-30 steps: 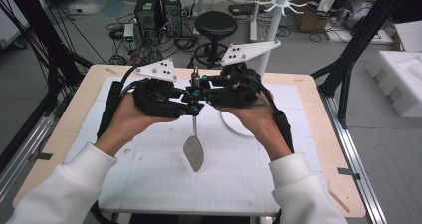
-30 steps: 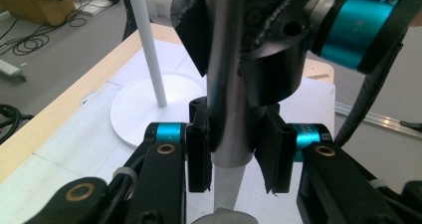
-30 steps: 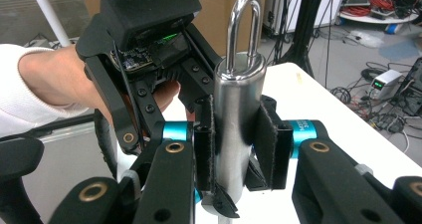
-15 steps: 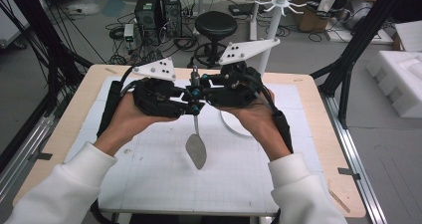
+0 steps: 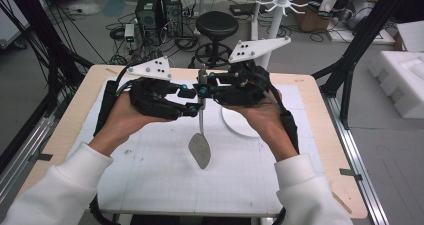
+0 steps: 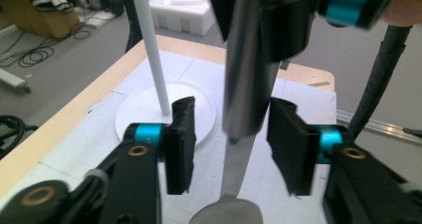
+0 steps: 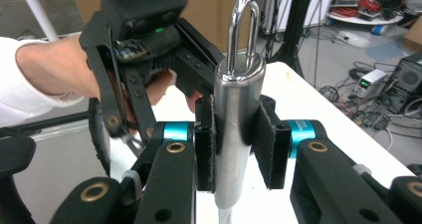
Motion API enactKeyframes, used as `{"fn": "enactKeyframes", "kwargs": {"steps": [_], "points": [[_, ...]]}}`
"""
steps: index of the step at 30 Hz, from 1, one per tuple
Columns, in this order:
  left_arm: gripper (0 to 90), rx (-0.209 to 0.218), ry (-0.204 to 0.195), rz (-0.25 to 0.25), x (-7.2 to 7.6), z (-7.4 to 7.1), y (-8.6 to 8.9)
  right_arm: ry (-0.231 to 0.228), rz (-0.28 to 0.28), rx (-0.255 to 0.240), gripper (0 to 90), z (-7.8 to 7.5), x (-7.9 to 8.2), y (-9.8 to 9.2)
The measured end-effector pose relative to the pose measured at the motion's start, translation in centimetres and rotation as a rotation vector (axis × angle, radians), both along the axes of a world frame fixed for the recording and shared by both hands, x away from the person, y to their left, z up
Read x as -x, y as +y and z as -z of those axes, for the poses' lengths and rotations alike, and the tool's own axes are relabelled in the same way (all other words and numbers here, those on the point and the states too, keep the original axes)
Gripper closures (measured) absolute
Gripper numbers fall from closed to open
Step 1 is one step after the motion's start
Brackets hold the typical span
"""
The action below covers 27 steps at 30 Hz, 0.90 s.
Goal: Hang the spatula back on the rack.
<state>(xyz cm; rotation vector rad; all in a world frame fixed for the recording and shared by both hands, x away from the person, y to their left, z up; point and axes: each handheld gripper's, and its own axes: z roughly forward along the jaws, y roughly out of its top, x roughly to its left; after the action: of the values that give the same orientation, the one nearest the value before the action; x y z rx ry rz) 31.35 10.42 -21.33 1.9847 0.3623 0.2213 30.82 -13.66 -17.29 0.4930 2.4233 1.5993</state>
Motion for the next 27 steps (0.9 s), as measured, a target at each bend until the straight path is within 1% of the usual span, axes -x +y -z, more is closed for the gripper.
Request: {"fn": "enactKeyframes", "kwargs": {"steps": [1, 3, 4, 5, 6, 7, 8, 9, 11, 12, 13, 14, 15, 16, 17, 19, 20, 21, 23, 24, 25, 27], "points": [[49.9, 0.002, -0.001, -0.007, 0.0, 0.1, 0.3, 0.001, -0.002, 0.002, 73.6, 0.0, 0.0, -0.3], [43.8, -0.007, -0.006, -0.021, 0.0, 0.3, 1.0, 0.007, 0.014, 0.0, 73.6, 0.0, 0.1, -0.8], [43.4, -0.008, -0.016, -0.024, 0.1, 0.4, 1.4, -0.001, 0.015, 0.003, 73.6, -0.1, 0.0, -1.2], [40.6, -0.008, -0.023, -0.024, 0.2, 0.5, 1.9, 0.002, 0.019, 0.002, 73.6, -0.1, 0.1, -1.5], [36.1, -0.002, -0.02, -0.031, 0.3, 0.6, 2.3, -0.003, 0.023, 0.002, 73.6, -0.1, 0.0, -1.8], [31.6, 0.0, -0.025, -0.036, 0.3, 0.7, 2.7, -0.002, 0.029, -0.001, 73.5, -0.2, 0.0, -2.1], [28.4, 0.0, -0.034, -0.041, 0.4, 0.9, 3.1, -0.003, 0.033, -0.003, 73.6, -0.2, 0.0, -2.4], [25.2, -0.004, -0.031, -0.048, 0.5, 1.1, 3.6, -0.001, 0.033, -0.004, 73.6, -0.3, 0.1, -2.7], [20.2, 0.0, -0.027, -0.039, 0.6, 1.4, 4.2, 0.002, 0.038, -0.008, 73.6, -0.3, 0.2, -3.2], [16.5, 0.002, -0.019, -0.034, 0.8, 1.6, 4.5, 0.004, 0.036, -0.005, 73.6, -0.4, 0.2, -3.4], [11.2, -0.004, -0.018, -0.025, 0.9, 1.8, 4.8, 0.008, 0.036, -0.009, 73.5, -0.4, 0.3, -3.7], [7.8, -0.006, -0.009, -0.009, 1.0, 2.0, 5.0, 0.009, 0.04, -0.006, 73.5, -0.5, 0.3, -4.0], [3.9, -0.018, -0.014, -0.002, 1.2, 2.2, 5.3, 0.007, 0.037, -0.008, 73.5, -0.5, 0.3, -4.3], [3.0, -0.031, -0.034, 0.002, 1.5, 2.5, 5.6, 0.007, 0.043, -0.007, 73.5, -0.5, 0.2, -4.6], [2.8, -0.043, -0.044, 0.013, 1.6, 2.8, 5.8, 0.007, 0.046, -0.005, 73.5, -0.5, 0.2, -5.0], [1.7, -0.045, -0.05, 0.019, 1.9, 3.4, 6.5, 0.011, 0.054, 0.0, 73.5, -0.5, 0.1, -5.6], [1.7, -0.033, -0.045, 0.031, 2.0, 3.9, 6.9, 0.019, 0.06, 0.001, 73.5, -0.5, 0.1, -5.9], [1.7, -0.026, -0.041, 0.033, 2.1, 4.3, 7.1, 0.016, 0.065, -0.004, 73.5, -0.5, 0.0, -6.3], [1.7, -0.023, -0.043, 0.048, 2.3, 5.2, 7.8, 0.021, 0.067, -0.006, 73.5, -0.5, 0.0, -6.7], [1.7, -0.022, -0.033, 0.047, 2.4, 5.7, 8.1, 0.014, 0.064, -0.001, 73.5, -0.5, -0.1, -7.0], [1.7, -0.023, -0.02, 0.034, 2.4, 6.1, 8.5, 0.016, 0.062, -0.006, 73.5, -0.5, -0.2, -7.2], [1.7, -0.006, -0.003, 0.025, 2.5, 6.9, 9.1, 0.033, 0.064, 0.0, 73.6, -0.5, -0.4, -7.5]]}}
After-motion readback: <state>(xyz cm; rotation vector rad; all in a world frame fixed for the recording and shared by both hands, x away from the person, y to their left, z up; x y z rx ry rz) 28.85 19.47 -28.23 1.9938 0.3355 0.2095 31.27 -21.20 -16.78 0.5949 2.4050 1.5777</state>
